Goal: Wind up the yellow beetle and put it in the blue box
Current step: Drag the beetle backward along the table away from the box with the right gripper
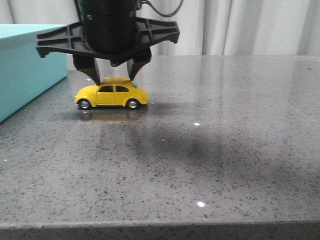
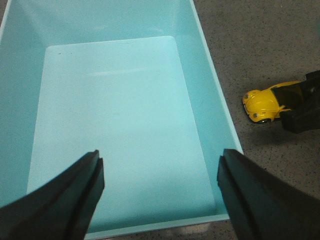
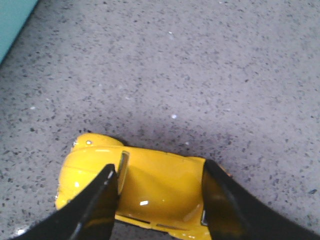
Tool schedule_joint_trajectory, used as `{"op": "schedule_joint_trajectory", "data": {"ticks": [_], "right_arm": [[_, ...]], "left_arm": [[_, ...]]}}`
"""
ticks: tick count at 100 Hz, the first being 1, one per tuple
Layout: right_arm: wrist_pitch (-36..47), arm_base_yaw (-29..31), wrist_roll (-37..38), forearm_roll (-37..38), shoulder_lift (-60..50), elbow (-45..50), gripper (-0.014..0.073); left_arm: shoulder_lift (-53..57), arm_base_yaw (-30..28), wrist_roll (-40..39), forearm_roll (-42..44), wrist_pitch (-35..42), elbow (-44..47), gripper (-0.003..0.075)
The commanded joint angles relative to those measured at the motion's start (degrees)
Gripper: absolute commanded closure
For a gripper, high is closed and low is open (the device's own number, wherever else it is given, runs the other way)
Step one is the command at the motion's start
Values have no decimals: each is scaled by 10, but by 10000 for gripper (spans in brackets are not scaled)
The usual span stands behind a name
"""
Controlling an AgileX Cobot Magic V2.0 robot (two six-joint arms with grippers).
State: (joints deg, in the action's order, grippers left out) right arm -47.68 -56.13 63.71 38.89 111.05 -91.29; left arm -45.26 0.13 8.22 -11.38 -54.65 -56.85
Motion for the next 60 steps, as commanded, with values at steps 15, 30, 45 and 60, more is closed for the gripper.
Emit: {"op": "schedule_joint_trajectory", "data": {"ticks": [15, 30, 45, 60], "right_arm": [[-7, 25, -6, -8, -51, 21, 204], [-5, 44, -9, -8, -70, 54, 204], [14, 62, -9, -7, -99, 107, 204], [32, 92, -9, -4, -132, 158, 204]], "left_arm": [[-1, 3, 0, -11, 37, -20, 246], [-1, 3, 0, -11, 37, -20, 246], [-1, 3, 0, -11, 37, -20, 246], [-1, 3, 0, -11, 37, -20, 246]]}}
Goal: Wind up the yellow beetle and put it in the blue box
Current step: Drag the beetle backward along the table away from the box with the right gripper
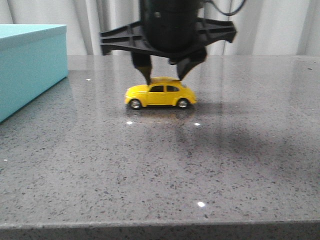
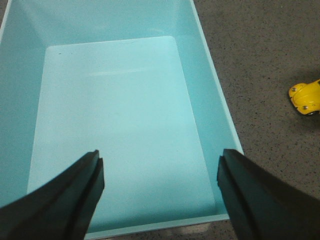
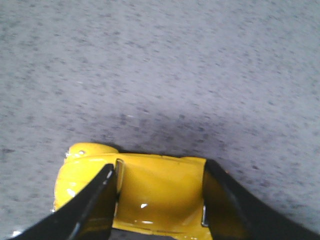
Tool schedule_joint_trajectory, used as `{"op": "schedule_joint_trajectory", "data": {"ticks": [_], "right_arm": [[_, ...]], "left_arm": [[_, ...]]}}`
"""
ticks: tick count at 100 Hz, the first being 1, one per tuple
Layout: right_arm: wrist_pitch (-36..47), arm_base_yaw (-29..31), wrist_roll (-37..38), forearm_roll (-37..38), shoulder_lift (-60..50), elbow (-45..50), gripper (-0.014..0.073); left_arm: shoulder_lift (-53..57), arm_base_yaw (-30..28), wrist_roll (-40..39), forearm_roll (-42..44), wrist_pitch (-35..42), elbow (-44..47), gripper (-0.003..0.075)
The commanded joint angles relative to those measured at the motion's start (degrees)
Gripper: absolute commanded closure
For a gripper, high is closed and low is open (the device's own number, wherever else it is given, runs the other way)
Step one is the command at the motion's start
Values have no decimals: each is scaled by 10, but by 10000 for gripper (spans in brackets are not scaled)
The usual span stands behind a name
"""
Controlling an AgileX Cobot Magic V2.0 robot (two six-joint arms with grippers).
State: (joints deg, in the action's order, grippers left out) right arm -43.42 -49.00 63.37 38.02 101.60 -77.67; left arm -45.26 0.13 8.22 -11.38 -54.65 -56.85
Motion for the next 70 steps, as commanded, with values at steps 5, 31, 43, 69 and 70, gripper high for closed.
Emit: {"op": "schedule_joint_trajectory", "data": {"ticks": [5, 31, 43, 69, 70], "right_arm": [[-8, 32, -6, 6, -48, 37, 204], [17, 93, -6, 17, -95, 100, 204], [19, 113, -7, 26, -107, 113, 204], [31, 124, -27, 30, -141, 114, 204], [33, 124, -27, 30, -143, 114, 204]], "left_arm": [[-1, 3, 0, -11, 37, -20, 246], [-1, 3, 0, -11, 37, -20, 246], [-1, 3, 0, -11, 37, -20, 246], [-1, 3, 0, -11, 37, -20, 246], [-1, 3, 0, -11, 37, -20, 246]]}}
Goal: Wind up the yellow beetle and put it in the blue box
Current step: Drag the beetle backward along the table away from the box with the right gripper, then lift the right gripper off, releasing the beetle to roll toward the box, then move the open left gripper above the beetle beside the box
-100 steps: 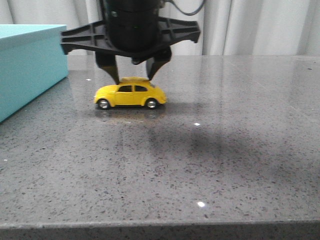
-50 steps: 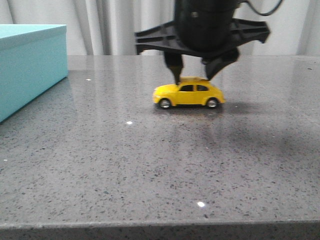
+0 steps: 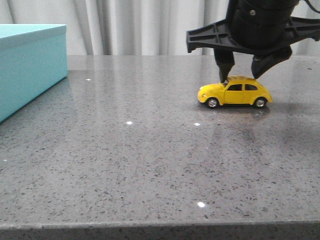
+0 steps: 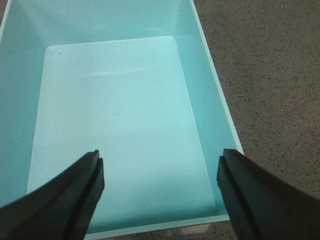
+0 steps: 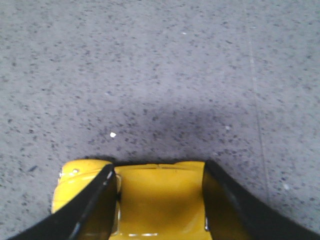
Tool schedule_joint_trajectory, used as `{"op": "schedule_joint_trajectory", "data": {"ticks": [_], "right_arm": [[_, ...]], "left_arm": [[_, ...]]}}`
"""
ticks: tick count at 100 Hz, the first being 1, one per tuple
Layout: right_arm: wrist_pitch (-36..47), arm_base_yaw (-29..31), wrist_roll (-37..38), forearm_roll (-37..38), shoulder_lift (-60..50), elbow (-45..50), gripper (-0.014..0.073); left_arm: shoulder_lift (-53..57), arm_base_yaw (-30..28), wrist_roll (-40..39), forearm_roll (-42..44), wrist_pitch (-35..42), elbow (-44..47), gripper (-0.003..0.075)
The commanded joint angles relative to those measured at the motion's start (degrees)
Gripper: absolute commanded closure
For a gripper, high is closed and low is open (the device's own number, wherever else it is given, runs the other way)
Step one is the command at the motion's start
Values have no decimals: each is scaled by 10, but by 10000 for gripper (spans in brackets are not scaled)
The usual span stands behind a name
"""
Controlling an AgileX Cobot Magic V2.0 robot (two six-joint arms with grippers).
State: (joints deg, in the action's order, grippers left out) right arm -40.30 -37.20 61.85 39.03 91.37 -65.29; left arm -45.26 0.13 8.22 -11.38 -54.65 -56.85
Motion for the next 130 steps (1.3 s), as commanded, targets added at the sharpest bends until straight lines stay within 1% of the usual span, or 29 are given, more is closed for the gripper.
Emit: {"op": "schedule_joint_trajectory", "data": {"ticks": [1, 32, 68, 85, 114, 130], "right_arm": [[2, 6, -12, 20, -44, -10, 204], [10, 0, -12, 41, -136, -10, 204], [28, -87, -13, 130, -234, -10, 204], [26, -106, -14, 166, -263, -10, 204], [18, -109, -86, 168, -330, -10, 204], [9, -109, -111, 168, -359, -10, 204]], "left_arm": [[-1, 3, 0, -11, 37, -20, 246], [-1, 3, 0, -11, 37, -20, 246], [-1, 3, 0, -11, 37, -20, 246], [-1, 3, 0, -11, 37, -20, 246], [-1, 3, 0, -11, 37, -20, 246], [-1, 3, 0, -11, 37, -20, 246]]}}
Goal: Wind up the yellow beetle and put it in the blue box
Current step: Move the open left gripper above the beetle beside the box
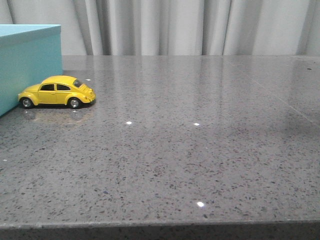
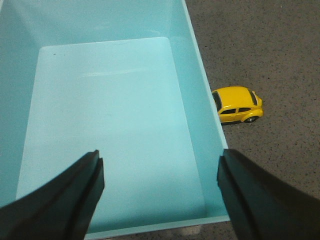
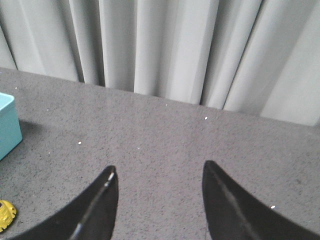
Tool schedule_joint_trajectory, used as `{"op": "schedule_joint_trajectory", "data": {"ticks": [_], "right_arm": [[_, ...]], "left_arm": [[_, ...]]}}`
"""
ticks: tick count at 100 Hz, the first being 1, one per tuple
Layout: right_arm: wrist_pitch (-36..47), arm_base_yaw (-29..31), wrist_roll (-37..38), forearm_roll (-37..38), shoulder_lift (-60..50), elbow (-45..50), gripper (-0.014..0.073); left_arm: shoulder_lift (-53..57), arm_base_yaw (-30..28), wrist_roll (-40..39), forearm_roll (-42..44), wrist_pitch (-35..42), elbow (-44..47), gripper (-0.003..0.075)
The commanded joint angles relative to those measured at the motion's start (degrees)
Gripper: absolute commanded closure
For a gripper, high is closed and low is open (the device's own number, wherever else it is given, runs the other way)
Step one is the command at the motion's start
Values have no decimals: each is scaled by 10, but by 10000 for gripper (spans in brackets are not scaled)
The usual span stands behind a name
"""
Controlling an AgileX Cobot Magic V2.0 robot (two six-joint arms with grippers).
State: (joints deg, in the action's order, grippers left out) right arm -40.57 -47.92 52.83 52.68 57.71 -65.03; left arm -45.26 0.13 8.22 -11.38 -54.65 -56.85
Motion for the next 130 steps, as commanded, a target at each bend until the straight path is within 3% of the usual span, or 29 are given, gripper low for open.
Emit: {"op": "schedule_joint_trajectory", "data": {"ticks": [1, 57, 91, 116, 130], "right_arm": [[9, -2, -23, 32, -23, -13, 204], [-22, -2, -41, 64, -106, 104, 204], [-38, -2, -41, 84, -200, 161, 204], [-77, -2, -41, 83, -211, 171, 204], [-77, -2, -41, 83, -211, 171, 204]], "left_arm": [[-1, 3, 0, -11, 37, -20, 246], [-1, 3, 0, -11, 37, -20, 246], [-1, 3, 7, -12, 93, -20, 246], [-45, 5, 194, -61, 48, -67, 246], [-102, 37, 311, -87, 2, -123, 246]]}}
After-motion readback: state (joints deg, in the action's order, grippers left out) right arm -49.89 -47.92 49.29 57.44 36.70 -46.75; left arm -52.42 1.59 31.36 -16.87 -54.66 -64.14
